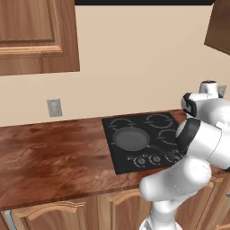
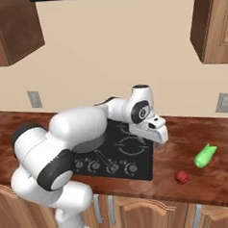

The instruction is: Put the corn and bell pepper in the pan. Then turn on the front left burner and set the heat to medium.

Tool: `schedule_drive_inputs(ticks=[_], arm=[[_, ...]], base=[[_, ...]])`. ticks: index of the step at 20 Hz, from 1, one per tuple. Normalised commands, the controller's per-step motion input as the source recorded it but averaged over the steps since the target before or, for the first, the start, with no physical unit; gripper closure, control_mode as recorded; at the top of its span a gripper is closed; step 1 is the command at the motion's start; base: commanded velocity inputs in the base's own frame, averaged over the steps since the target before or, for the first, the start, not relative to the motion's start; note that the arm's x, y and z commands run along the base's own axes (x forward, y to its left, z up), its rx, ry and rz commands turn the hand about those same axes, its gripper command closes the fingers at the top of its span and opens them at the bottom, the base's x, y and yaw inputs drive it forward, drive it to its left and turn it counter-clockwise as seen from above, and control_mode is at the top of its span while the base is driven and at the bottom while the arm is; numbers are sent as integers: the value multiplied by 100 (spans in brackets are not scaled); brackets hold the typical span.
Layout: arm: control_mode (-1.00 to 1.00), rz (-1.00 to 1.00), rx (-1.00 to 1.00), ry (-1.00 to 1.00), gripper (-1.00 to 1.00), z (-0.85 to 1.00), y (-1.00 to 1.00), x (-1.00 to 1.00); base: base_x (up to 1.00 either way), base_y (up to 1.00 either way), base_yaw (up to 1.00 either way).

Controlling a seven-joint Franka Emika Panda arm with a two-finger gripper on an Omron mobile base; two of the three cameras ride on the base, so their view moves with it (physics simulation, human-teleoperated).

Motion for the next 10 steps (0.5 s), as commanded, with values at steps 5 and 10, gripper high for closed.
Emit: schedule_drive_inputs(ticks=[5, 10], arm=[[-100, 1, 0, -1, -100, 0, -46, -22], [-100, 22, 4, 2, -100, 22, -41, -63]], base=[[0, 0, 0], [0, 0, 0]])
